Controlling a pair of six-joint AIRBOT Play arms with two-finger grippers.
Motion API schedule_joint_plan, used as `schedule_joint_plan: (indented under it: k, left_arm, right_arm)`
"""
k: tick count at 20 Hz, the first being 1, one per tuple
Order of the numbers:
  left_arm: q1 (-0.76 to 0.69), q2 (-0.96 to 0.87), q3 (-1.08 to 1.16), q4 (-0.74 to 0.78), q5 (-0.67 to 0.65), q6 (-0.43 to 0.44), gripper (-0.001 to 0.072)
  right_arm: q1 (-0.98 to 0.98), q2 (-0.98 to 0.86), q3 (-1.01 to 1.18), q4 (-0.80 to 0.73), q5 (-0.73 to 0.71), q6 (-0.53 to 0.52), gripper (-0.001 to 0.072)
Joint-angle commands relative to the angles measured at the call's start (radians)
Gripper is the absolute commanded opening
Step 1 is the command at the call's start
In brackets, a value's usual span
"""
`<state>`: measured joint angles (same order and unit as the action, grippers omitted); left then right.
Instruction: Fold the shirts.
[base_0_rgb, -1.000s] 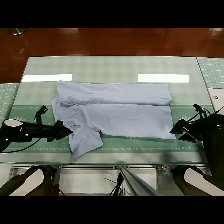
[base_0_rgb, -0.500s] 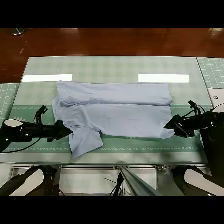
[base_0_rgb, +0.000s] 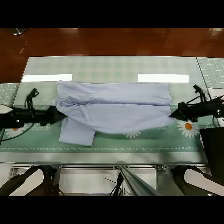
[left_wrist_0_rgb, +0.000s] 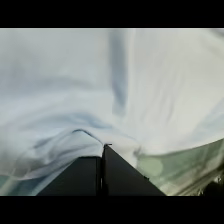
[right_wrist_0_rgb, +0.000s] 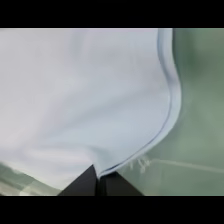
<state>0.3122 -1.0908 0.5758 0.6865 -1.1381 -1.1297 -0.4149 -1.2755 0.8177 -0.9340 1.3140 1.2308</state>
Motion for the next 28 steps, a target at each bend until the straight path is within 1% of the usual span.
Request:
schedule_joint_plan:
  k: [1, 3, 5, 7, 8, 12, 15, 18, 19, 20, 21, 22, 23, 24, 25, 26, 28]
  left_arm:
    - [-0.001, -0.040, 0.190, -0.006, 0.067, -0.063, 0.0026]
    - [-0.007, -0.121, 0.304, -0.005, 0.081, -0.066, 0.0025]
    - [-0.031, -0.218, 0.396, 0.002, 0.094, -0.061, 0.0025]
    - [-0.060, -0.317, 0.484, 0.002, 0.102, -0.099, 0.0025]
    - [-0.072, -0.366, 0.530, 0.002, 0.102, -0.111, 0.0025]
    - [-0.103, -0.523, 0.706, 0.002, 0.098, -0.151, 0.0025]
    - [-0.124, -0.602, 0.785, 0.002, 0.079, -0.151, 0.0025]
    - [-0.136, -0.644, 0.792, 0.002, 0.080, -0.147, 0.0026]
    - [-0.135, -0.653, 0.792, 0.002, 0.083, -0.147, 0.0053]
    - [-0.129, -0.655, 0.792, 0.002, 0.092, -0.147, 0.0335]
    - [-0.120, -0.653, 0.796, 0.002, 0.087, -0.148, 0.0698]
    - [-0.101, -0.650, 0.811, 0.017, 0.053, -0.150, 0.0703]
    - [-0.071, -0.649, 0.842, 0.067, -0.009, -0.192, 0.0702]
    - [-0.032, -0.646, 0.877, 0.143, -0.083, -0.258, 0.0702]
    - [0.010, -0.635, 0.901, 0.214, -0.144, -0.283, 0.0702]
    - [0.055, -0.607, 0.906, 0.272, -0.186, -0.282, 0.0702]
    - [0.119, -0.526, 0.866, 0.328, -0.189, -0.258, 0.0703]
  right_arm:
    - [0.008, -0.037, 0.164, 0.033, 0.001, 0.027, 0.0019]
    - [0.051, -0.090, 0.241, 0.043, -0.010, 0.032, 0.0019]
    - [0.100, -0.150, 0.296, 0.042, -0.066, 0.042, 0.0019]
    - [0.123, -0.207, 0.342, 0.044, -0.135, 0.091, 0.0019]
    - [0.126, -0.235, 0.365, 0.049, -0.147, 0.100, 0.0020]
    - [0.128, -0.333, 0.456, 0.073, -0.151, 0.113, 0.0020]
    - [0.128, -0.372, 0.485, 0.083, -0.192, 0.122, 0.0020]
    - [0.131, -0.399, 0.485, 0.111, -0.243, 0.118, 0.0021]
    - [0.131, -0.408, 0.485, 0.123, -0.249, 0.115, 0.0038]
    - [0.131, -0.413, 0.485, 0.120, -0.254, 0.116, 0.0277]
    - [0.129, -0.412, 0.486, 0.108, -0.251, 0.115, 0.0584]
    - [0.118, -0.409, 0.497, 0.084, -0.231, 0.114, 0.0624]
    - [0.099, -0.408, 0.520, 0.051, -0.188, 0.115, 0.0624]
    - [0.066, -0.408, 0.553, 0.001, -0.126, 0.130, 0.0624]
    - [0.026, -0.406, 0.576, -0.050, -0.077, 0.162, 0.0624]
    - [-0.023, -0.397, 0.580, -0.083, -0.047, 0.182, 0.0624]
    - [-0.106, -0.391, 0.576, -0.122, -0.001, 0.188, 0.0624]
